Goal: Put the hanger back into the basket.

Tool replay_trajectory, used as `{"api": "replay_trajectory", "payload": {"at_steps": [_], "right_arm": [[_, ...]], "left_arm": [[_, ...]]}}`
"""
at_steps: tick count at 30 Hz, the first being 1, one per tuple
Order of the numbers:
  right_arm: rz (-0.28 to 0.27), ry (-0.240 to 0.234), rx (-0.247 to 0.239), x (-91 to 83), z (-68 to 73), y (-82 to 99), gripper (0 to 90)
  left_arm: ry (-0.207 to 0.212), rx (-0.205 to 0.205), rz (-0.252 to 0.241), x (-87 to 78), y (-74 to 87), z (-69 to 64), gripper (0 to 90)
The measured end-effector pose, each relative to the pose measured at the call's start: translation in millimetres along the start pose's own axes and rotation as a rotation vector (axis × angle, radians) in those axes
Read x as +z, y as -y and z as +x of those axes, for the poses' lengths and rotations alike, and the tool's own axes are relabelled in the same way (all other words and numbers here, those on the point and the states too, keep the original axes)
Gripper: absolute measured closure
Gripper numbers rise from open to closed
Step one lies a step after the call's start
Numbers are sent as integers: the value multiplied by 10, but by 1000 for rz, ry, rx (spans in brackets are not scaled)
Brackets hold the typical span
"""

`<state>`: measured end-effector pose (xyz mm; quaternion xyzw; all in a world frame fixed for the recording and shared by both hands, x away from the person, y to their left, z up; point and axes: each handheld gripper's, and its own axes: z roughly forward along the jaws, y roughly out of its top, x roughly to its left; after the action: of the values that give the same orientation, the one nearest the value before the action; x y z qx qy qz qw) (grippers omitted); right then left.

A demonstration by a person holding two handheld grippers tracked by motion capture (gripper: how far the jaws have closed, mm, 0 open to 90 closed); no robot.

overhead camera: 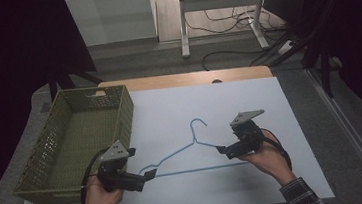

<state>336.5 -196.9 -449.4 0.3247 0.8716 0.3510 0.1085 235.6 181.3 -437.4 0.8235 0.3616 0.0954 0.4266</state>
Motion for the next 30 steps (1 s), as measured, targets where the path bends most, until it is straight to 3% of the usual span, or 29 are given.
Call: {"api": "replay_trajectory", "payload": {"at_steps": [12, 13, 16, 23, 26, 30], "right_arm": [[25, -47, -30, 230, -54, -64, 219], [39, -55, -40, 297, -70, -78, 281], [56, -59, -56, 391, -85, -94, 353], [102, -80, -114, 632, -106, -126, 544], [130, -92, -145, 748, -116, -139, 658], [137, -110, -158, 823, -128, -152, 724]], "left_arm": [[17, 52, 26, 350, -96, -123, 0], [18, 56, 25, 408, -107, -109, 0], [37, 45, 11, 481, -110, -71, 1], [33, 38, 9, 587, -96, -8, 3], [30, 37, 26, 640, -90, 19, 7], [36, 37, 57, 763, -90, 44, 8]]}}
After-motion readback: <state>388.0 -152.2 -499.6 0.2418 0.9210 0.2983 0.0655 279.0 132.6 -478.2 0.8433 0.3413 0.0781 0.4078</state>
